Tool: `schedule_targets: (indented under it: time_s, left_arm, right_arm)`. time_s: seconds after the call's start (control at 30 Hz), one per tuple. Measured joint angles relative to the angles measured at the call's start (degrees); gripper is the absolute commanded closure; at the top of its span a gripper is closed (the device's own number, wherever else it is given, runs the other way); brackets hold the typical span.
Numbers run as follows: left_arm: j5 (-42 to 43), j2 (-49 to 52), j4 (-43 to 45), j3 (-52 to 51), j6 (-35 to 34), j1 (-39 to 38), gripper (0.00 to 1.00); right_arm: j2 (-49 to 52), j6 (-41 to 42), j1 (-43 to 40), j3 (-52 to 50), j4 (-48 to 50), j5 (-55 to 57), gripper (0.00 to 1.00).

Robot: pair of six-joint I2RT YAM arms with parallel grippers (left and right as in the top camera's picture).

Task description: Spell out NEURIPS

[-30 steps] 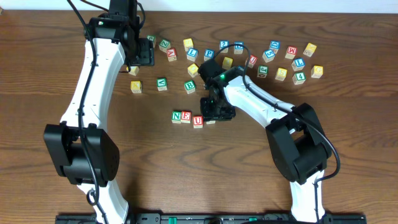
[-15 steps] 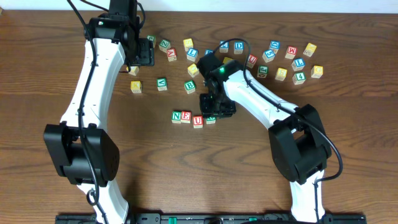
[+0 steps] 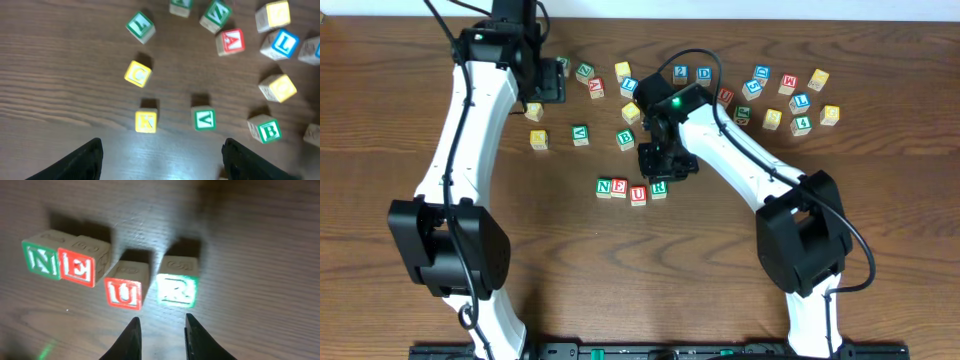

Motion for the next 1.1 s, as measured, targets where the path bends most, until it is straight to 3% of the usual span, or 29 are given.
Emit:
schedule_targets:
  time_s: [0.33, 1.1]
  left_arm:
    - [-0.02, 0.0, 0.76, 0.0, 0.0, 5.09, 0.25]
    - [-0.02, 0.0, 0.68, 0.0, -0.02, 5.31, 0.25]
  right_arm:
    - [0.0, -1.16, 7.28, -0.33, 2.8, 0.94, 0.99]
    - [0.13, -1.29, 9.33, -8.04, 6.54, 1.84, 0.99]
